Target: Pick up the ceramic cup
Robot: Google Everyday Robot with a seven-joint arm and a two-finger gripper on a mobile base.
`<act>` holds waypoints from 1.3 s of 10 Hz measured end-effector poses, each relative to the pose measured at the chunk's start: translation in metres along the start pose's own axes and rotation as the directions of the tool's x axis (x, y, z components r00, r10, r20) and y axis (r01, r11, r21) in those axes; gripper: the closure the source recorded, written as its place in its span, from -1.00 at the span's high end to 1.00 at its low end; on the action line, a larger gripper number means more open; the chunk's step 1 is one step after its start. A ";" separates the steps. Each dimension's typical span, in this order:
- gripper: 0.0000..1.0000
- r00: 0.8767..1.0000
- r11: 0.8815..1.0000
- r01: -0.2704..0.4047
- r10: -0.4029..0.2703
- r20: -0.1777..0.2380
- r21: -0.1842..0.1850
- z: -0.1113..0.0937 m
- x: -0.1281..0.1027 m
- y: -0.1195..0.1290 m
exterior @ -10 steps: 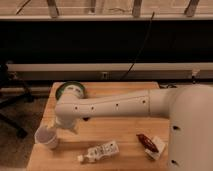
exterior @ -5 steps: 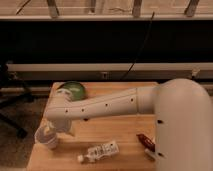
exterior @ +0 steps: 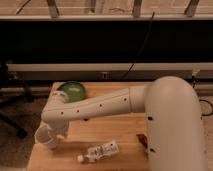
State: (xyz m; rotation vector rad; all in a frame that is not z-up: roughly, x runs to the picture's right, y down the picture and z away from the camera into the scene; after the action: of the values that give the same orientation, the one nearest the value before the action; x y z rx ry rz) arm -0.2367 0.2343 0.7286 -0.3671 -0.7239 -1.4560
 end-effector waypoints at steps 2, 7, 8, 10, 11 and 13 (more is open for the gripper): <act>-0.65 1.000 1.000 0.004 -0.004 0.001 -0.001 0.002 0.000 -0.002; -0.68 0.999 0.999 0.038 -0.038 -0.013 -0.006 -0.020 0.019 0.006; -0.68 0.999 0.999 0.045 -0.046 -0.015 -0.009 -0.020 0.016 0.006; -0.68 0.998 0.999 0.052 -0.052 -0.025 -0.008 -0.022 0.016 0.005; -0.68 0.998 0.998 0.055 -0.055 -0.030 -0.005 -0.025 0.021 0.006; -0.68 0.997 0.998 0.061 -0.061 -0.038 -0.008 -0.028 0.025 0.008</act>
State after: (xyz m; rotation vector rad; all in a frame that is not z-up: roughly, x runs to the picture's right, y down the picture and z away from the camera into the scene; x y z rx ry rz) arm -0.2236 0.1986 0.7256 -0.3240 -0.7042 -1.5200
